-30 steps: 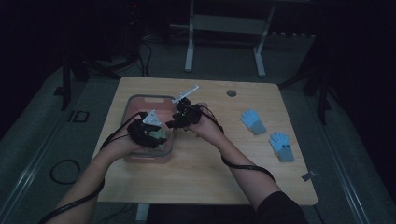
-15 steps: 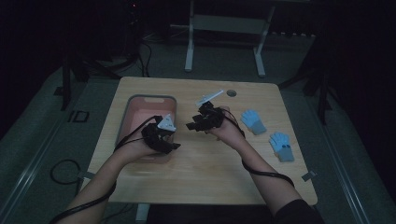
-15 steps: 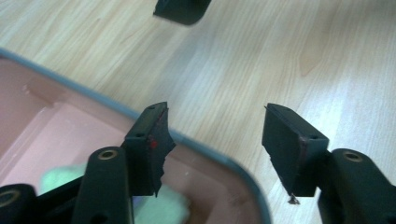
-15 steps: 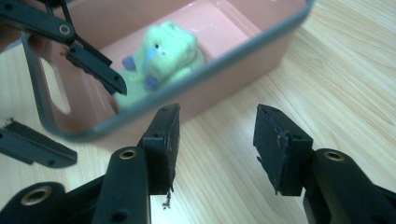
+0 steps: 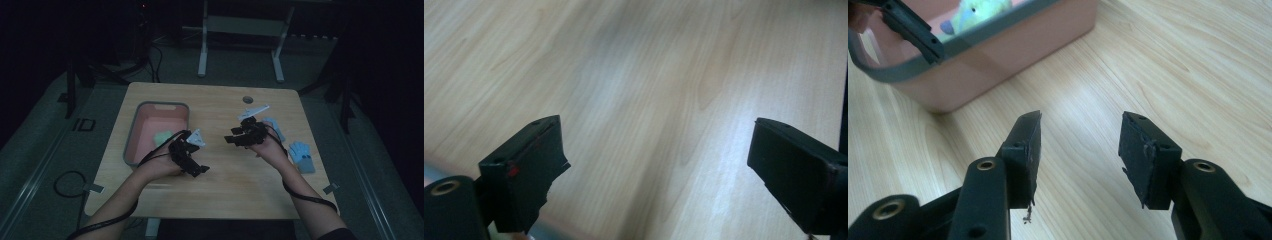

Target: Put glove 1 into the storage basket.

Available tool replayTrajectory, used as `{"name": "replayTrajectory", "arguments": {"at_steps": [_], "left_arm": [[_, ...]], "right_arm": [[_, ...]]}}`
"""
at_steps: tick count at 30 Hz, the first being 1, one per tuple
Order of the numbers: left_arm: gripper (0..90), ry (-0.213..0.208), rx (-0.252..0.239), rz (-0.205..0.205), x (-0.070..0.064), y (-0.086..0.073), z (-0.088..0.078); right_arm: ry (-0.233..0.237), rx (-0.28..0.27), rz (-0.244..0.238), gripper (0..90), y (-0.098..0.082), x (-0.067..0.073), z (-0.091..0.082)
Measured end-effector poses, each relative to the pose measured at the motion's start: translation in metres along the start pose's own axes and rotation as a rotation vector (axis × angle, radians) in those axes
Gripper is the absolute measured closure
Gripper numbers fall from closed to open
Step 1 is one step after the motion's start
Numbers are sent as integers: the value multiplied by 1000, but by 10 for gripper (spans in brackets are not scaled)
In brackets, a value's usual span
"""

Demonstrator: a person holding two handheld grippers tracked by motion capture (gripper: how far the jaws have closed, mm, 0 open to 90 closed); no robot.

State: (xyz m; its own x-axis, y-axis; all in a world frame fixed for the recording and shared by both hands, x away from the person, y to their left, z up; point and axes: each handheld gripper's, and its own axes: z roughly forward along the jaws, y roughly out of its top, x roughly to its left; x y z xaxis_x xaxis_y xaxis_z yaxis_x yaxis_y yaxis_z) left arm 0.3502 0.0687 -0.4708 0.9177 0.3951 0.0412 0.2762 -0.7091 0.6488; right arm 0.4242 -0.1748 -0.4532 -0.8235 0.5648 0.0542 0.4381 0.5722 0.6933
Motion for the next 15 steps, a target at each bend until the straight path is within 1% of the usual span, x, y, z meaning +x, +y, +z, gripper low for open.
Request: {"name": "replayTrajectory", "arguments": {"at_steps": [1,2,4,6,7,9,12,14,15], "left_arm": [[30,5,2,9,-3,1,1],[29,7,0,14,-5,2,3],[29,-1,-14,11,-11,4,5],[29,-3,-13,29,-17,6,9],[29,1,-10,41,-21,7,11],[29,-6,-9,63,-28,8,16],[30,-6,-1,88,-37,10,23],[29,6,-7,99,-41,8,29],[29,11,-11,105,-43,7,32]], "right_arm": [[-5,3,2,512,-3,-2,-2],[-10,5,4,510,-7,-3,-4],[-23,6,7,503,-14,-5,-7],[-35,6,16,504,-22,-8,-11],[-43,6,30,506,-25,-9,-13],[-73,23,41,501,-32,-12,-15],[-94,38,43,507,-42,-14,-17],[-103,44,42,506,-49,-13,-18],[-116,44,33,509,-53,-13,-18]]}}
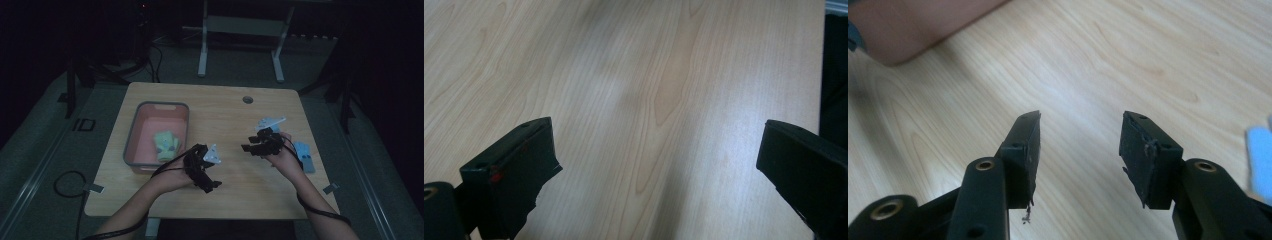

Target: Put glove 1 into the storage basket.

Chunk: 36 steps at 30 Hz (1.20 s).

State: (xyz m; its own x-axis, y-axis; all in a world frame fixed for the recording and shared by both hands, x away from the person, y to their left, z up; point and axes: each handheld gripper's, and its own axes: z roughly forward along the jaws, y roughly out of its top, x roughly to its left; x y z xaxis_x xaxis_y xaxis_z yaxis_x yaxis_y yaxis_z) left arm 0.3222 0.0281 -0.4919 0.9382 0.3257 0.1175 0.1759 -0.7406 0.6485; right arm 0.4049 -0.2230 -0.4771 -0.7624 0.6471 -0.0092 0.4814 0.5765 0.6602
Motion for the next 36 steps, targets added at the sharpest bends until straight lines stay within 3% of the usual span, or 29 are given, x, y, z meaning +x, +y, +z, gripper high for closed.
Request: {"name": "replayTrajectory", "arguments": {"at_steps": [2,6,9,18,23,27,32,36], "left_arm": [[29,15,-5,13,-2,-1,2],[29,9,-36,-1,-8,-7,12],[29,-8,-50,-7,-12,-11,20],[29,-1,-78,-52,-19,-31,42],[29,5,-92,-74,-21,-38,46],[29,73,-120,-83,-24,-43,47],[29,68,-130,-117,-24,-48,48],[29,67,-115,-118,-28,-50,51]], "right_arm": [[-20,-1,-11,522,-4,1,-1],[-15,0,-21,501,-16,2,-3],[-11,-14,-5,488,-28,-2,-5],[-33,-11,8,508,-47,-19,-14],[-52,-6,12,521,-53,-26,-16],[-70,-26,39,532,-58,-33,-21],[-81,-48,61,556,-62,-40,-27],[-92,-77,83,564,-65,-45,-33]]}}
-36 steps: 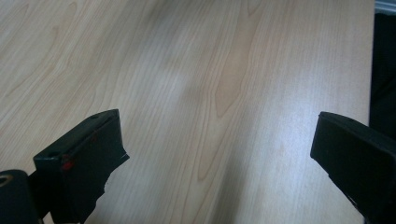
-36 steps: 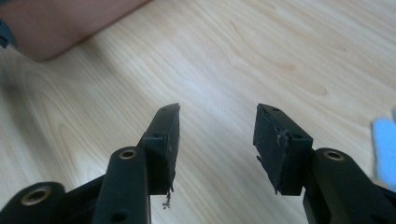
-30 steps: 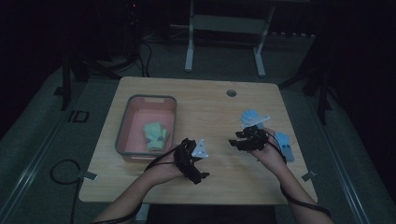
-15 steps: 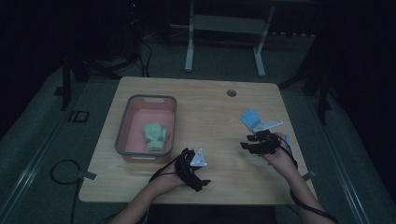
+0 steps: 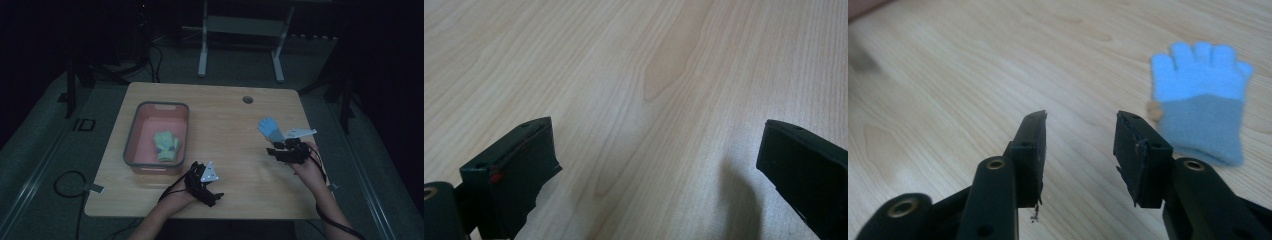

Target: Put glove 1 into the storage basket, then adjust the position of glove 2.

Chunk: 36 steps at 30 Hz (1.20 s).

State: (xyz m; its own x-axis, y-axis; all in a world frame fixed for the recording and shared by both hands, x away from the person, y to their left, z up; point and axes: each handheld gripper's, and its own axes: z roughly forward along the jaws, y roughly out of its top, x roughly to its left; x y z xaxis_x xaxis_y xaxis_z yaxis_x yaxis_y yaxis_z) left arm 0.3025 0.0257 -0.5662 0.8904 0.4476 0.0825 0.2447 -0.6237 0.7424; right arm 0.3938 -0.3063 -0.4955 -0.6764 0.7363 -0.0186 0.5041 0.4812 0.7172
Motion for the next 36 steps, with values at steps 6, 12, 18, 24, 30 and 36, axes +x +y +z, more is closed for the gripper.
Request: {"name": "replayTrajectory", "arguments": {"at_steps": [6,12,18,24,30,36], "left_arm": [[29,17,-19,-28,3,-2,0],[29,24,-51,-43,4,-5,-1],[29,26,-51,-34,2,-6,-2],[29,24,-61,-41,3,-7,-3],[29,17,-57,-41,3,-7,-4],[29,12,-62,-45,5,-9,-5]], "right_arm": [[-32,-12,-6,512,-4,-5,-6],[-35,1,-10,533,-4,-12,-9],[-56,-11,-10,556,2,-25,-14],[-52,-16,23,583,6,-42,-10],[-73,-36,45,606,13,-63,0],[-75,-22,61,640,22,-77,16]]}}
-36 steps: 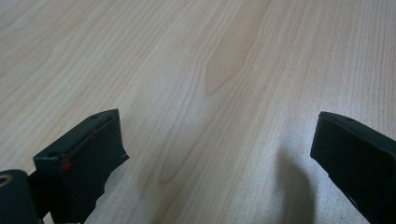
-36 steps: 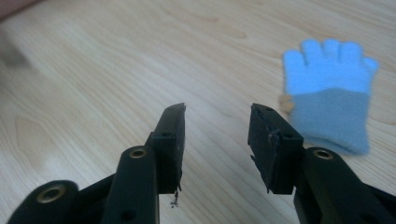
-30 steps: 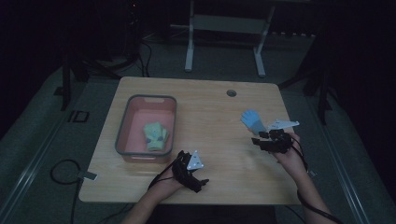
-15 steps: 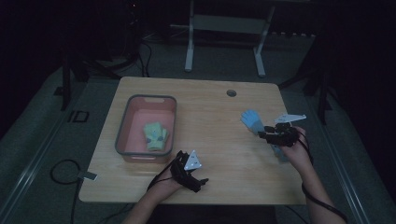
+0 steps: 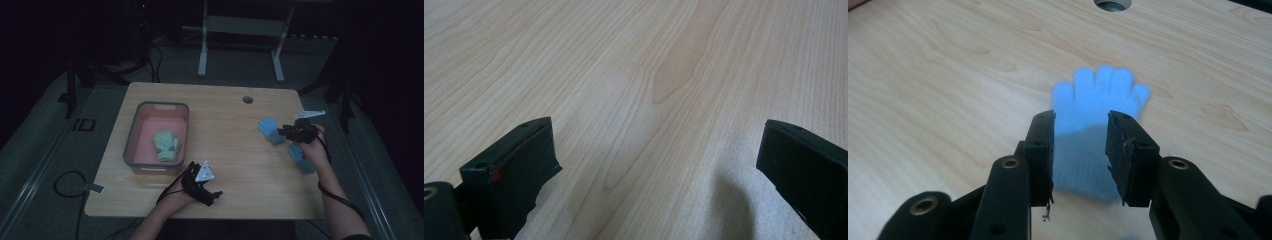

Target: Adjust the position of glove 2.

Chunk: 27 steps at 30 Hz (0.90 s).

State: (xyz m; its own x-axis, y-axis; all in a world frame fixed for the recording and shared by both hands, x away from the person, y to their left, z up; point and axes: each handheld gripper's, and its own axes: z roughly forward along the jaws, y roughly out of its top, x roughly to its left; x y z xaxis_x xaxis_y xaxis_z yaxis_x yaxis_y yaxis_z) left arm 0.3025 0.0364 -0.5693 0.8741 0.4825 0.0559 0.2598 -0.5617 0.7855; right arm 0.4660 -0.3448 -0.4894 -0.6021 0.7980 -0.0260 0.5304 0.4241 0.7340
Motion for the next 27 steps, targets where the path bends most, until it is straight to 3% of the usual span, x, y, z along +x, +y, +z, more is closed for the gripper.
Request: {"name": "replayTrajectory", "arguments": {"at_steps": [4,9,16,20,25,27], "left_arm": [[29,-7,-7,1,0,0,0],[29,-4,-14,8,1,-1,1],[29,-9,-12,3,1,-2,0],[29,-11,-10,1,2,-2,1],[29,-7,-6,5,1,-1,1],[29,-6,-5,8,1,-1,1]], "right_arm": [[-26,24,-21,638,7,-8,22],[-24,60,-34,638,10,-13,41],[-8,105,-19,598,5,-19,63],[-6,147,-35,611,1,-20,71],[1,145,-31,687,-3,-18,73],[-16,152,-22,783,-2,-14,73]]}}
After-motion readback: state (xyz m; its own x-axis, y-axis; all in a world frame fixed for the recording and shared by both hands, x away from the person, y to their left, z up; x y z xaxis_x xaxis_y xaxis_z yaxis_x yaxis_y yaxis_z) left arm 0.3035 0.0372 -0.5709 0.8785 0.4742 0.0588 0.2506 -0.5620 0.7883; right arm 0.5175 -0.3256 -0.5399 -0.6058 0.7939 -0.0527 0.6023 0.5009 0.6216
